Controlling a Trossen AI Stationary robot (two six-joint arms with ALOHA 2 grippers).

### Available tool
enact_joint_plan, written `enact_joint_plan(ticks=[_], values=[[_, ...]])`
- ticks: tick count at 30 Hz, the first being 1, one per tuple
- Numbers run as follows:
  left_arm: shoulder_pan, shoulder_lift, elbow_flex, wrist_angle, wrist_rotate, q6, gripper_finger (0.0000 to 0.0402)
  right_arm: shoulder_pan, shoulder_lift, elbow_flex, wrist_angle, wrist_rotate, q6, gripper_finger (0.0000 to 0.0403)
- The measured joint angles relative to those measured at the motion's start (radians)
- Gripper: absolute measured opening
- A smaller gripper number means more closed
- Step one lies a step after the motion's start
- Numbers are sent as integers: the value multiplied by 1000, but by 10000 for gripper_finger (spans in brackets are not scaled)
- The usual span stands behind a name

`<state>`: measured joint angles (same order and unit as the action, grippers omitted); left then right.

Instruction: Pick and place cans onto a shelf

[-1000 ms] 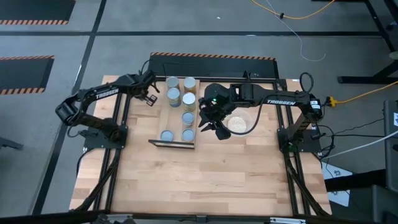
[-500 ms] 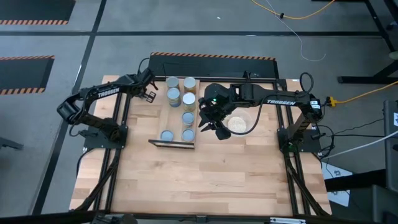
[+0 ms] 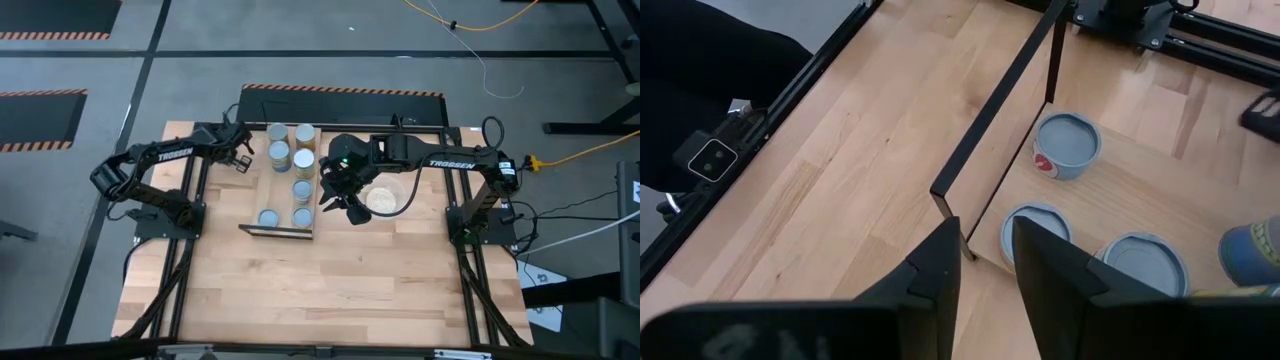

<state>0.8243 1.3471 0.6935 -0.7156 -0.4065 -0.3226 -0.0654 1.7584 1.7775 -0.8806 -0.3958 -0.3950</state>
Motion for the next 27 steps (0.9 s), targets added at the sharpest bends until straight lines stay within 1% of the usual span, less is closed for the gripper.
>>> enact_joint_plan(ticks=[4,6,10,16,18,23,27], values=[[-44,8,-14,-48,79,-41,0,0,0,0,0,0,0,99],[-65,3,-3,-13,114,-44,0,0,0,0,0,0,0,99],[-113,4,0,-48,128,-62,0,0,0,0,0,0,0,99],[-174,4,85,-81,112,-62,0,0,0,0,1,0,-3,99],[-187,4,125,-94,80,-61,0,0,0,0,1,0,-3,99],[-202,4,199,-233,-12,-64,0,0,0,0,0,0,-4,99],[-204,3,205,-316,-35,-73,0,0,0,0,0,1,-8,99]])
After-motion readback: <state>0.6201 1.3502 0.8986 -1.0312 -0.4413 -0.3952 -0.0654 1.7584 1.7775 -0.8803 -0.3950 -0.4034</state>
